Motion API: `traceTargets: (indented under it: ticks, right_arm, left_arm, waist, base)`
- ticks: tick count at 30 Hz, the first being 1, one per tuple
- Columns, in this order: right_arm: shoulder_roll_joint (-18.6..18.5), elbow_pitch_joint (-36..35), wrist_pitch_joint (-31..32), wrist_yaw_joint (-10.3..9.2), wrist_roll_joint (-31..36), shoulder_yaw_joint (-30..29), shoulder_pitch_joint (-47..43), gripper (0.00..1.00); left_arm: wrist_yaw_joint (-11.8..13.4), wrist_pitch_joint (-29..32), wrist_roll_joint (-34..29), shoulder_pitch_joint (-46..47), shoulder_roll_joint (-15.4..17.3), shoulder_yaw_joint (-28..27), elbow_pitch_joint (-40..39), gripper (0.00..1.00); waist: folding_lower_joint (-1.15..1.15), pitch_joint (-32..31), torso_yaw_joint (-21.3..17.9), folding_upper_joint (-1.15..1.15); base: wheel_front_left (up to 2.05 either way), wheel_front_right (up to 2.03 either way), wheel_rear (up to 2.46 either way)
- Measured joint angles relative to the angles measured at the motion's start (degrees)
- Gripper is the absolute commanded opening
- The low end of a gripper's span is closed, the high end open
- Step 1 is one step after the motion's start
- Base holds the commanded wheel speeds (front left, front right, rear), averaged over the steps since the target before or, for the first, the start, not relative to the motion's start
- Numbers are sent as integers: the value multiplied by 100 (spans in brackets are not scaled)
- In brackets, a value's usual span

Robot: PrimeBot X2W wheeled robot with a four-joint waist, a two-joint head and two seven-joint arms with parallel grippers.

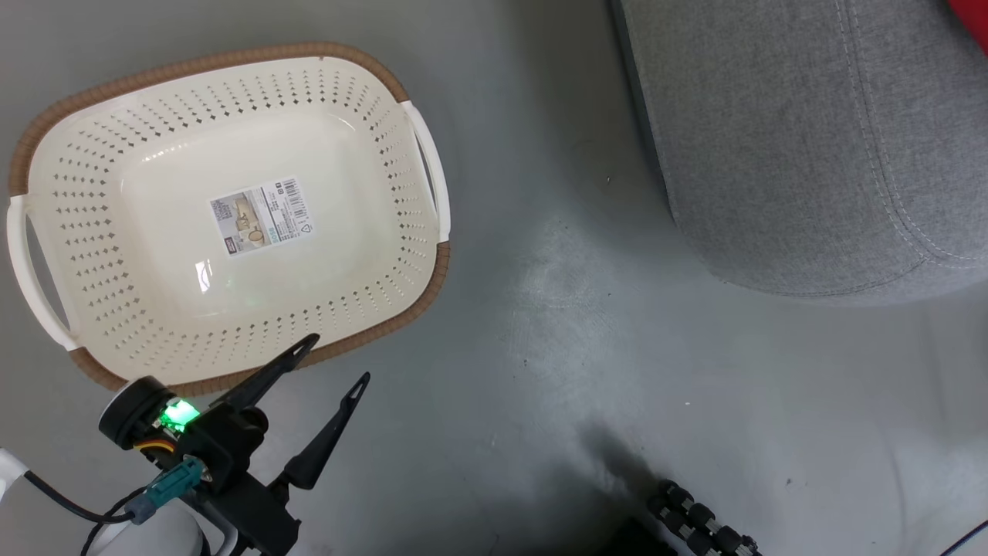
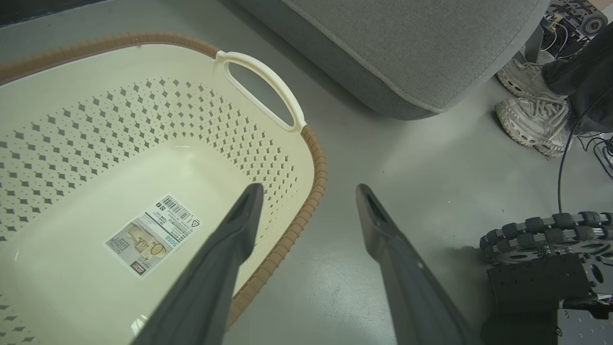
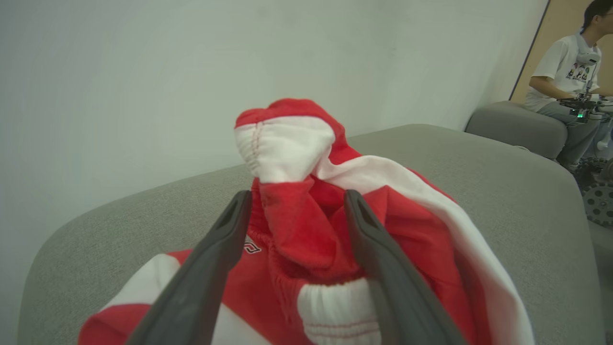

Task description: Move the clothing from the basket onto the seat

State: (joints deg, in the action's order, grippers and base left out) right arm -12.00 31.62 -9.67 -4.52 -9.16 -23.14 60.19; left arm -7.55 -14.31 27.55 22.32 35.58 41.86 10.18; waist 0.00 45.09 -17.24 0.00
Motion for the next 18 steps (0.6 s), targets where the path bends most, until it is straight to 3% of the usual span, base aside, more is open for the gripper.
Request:
traceTargets:
  ticks: [6,18]
  right_arm:
    - [10,66,-345,118,66,40,-348,100]
    - [-41,204,-432,516,233,314,-807,100]
  left_arm:
    - [0,0,21,9,-229,74,145,100]
    - [0,0,169,99,-867,104,553,100]
  waist:
    - [0,-273,22,0]
    - [0,-1091,137,-1]
  base:
    - [0,0,0]
    - [0,0,0]
